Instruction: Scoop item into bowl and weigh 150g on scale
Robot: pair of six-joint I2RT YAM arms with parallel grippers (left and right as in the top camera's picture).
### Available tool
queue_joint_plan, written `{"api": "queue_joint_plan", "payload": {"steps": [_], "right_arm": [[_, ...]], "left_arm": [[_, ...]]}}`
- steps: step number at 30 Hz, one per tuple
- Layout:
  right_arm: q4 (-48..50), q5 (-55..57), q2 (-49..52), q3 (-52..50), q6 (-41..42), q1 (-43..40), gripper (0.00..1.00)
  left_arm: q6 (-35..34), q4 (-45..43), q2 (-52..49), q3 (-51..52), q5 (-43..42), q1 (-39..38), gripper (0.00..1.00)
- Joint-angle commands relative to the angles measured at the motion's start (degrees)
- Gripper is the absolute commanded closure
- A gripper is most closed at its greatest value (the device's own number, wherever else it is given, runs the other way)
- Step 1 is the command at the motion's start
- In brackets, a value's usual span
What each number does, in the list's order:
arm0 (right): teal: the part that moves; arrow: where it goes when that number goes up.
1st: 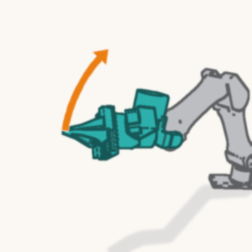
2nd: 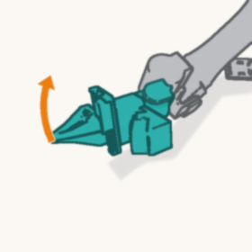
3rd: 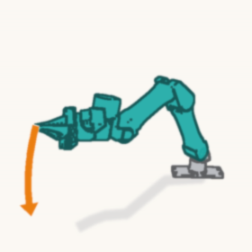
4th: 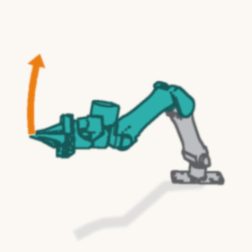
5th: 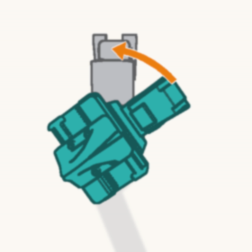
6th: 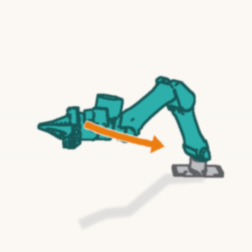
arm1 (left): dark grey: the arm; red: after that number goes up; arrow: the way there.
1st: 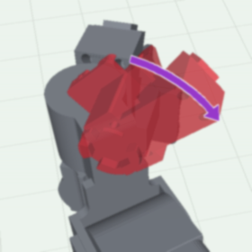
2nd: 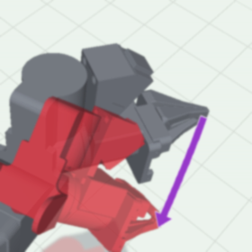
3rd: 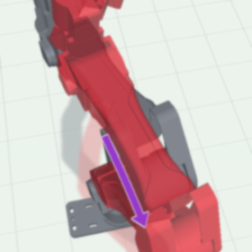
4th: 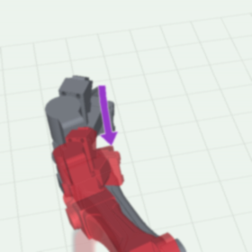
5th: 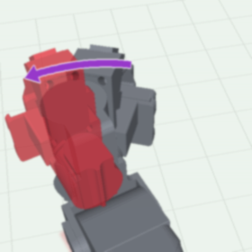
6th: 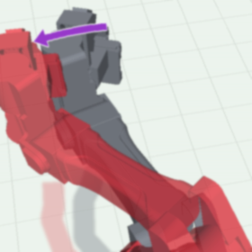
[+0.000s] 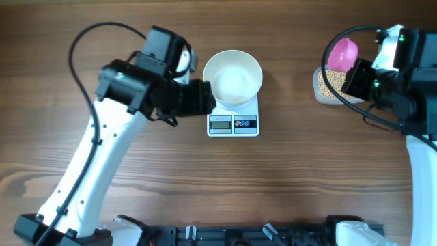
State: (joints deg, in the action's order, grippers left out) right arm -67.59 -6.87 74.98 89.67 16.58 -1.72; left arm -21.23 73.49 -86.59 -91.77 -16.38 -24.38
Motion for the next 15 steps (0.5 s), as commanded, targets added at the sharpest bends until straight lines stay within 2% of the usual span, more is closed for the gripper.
{"api": "queue_joint_plan", "payload": {"steps": [1, 2, 3, 4, 6, 11, 15], "right_arm": [[-1.99, 1.33, 1.68, 0.42, -0.98, -0.15, 0.96], [-2.12, 1.36, 1.68, 0.42, -0.94, -0.15, 0.96], [-2.10, 1.33, 1.68, 0.42, -0.94, -0.15, 0.96], [-2.08, 1.33, 1.68, 0.42, -0.94, -0.15, 0.96], [-2.10, 1.29, 1.68, 0.42, -0.87, -0.15, 0.96], [-2.36, 1.31, 1.62, 0.44, 4.31, -0.13, 0.96], [-1.60, 3.19, 1.62, 0.44, 5.03, -0.15, 0.96]], "left_arm": [[1.07, -1.20, -0.63, 5.25, -0.66, -3.67, 0.41], [1.07, -1.97, -0.63, 6.64, -0.66, -4.28, 0.56], [0.85, -3.10, -0.66, 8.76, -0.66, -5.03, 0.65], [-0.28, -5.14, -0.66, 11.45, -0.66, -5.81, 0.80], [-2.84, -8.41, -0.66, 14.58, -0.68, -6.54, 0.96], [-9.60, -19.85, -0.66, 20.72, -0.68, -8.37, 0.96], [-10.21, -27.08, -1.57, 22.82, 0.68, -10.25, 0.96]]}}
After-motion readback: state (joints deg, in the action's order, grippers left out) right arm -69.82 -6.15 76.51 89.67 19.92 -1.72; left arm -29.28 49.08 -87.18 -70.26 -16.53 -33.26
